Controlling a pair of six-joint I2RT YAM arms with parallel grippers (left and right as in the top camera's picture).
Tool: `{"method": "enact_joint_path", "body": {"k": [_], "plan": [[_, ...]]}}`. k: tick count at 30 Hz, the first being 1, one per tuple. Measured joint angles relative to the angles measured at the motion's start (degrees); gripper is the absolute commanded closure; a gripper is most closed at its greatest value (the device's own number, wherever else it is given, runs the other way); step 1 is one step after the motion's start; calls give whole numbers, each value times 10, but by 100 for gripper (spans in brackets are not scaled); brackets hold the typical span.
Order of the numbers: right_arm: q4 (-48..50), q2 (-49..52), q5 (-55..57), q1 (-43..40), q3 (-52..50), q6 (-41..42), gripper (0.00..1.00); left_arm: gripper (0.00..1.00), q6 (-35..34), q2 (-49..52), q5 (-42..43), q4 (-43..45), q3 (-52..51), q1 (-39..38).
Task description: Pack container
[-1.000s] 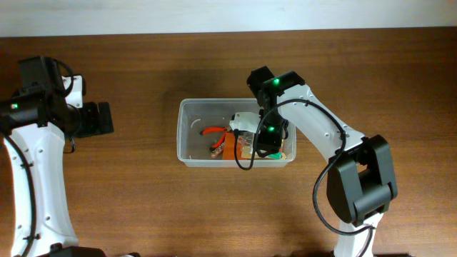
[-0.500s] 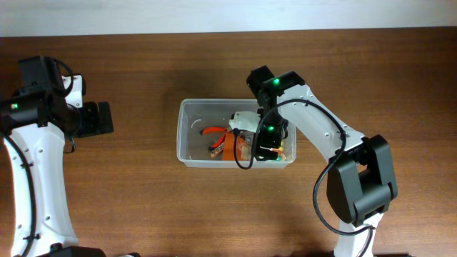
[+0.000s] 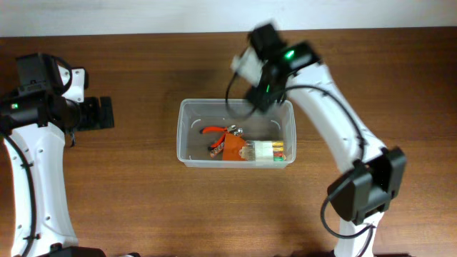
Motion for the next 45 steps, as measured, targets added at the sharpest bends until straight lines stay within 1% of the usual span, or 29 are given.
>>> {"method": "enact_joint_path", "body": {"k": [3,4,7,8,9,12,16,20,24,29,35,41,45], "plan": [[-17,0,22,-52,114,87,1,1,30,0,12,46,0,-16],[-26,-1,28,-79,150,110,1,1,43,0,15,75,-1,-28],[-34,-4,38,-134,195,142,1,1,67,0,18,149,-2,-62],[-36,-5,41,-159,203,152,1,1,75,0,17,191,-3,-80],[-39,-6,43,-171,206,157,1,1,78,0,18,212,-3,-90],[-87,-6,43,-218,208,173,1,1,88,0,18,267,-3,-118],[-142,-6,41,-265,207,196,1,1,94,0,18,259,-3,-125],[-170,-20,33,-309,188,217,1,1,96,0,18,236,-3,-125],[-164,-88,8,-350,106,225,1,1,96,-2,17,230,-7,-130],[-103,-238,-15,-381,-74,228,1,1,88,-43,17,264,-68,-141],[-8,-439,-31,-362,-328,216,1,1,39,-162,4,348,-216,-142],[65,-647,-38,-295,-569,185,1,1,-45,-294,-3,454,-394,-142],[88,-765,-38,-267,-666,171,1,1,-79,-371,-7,512,-495,-145]]}}
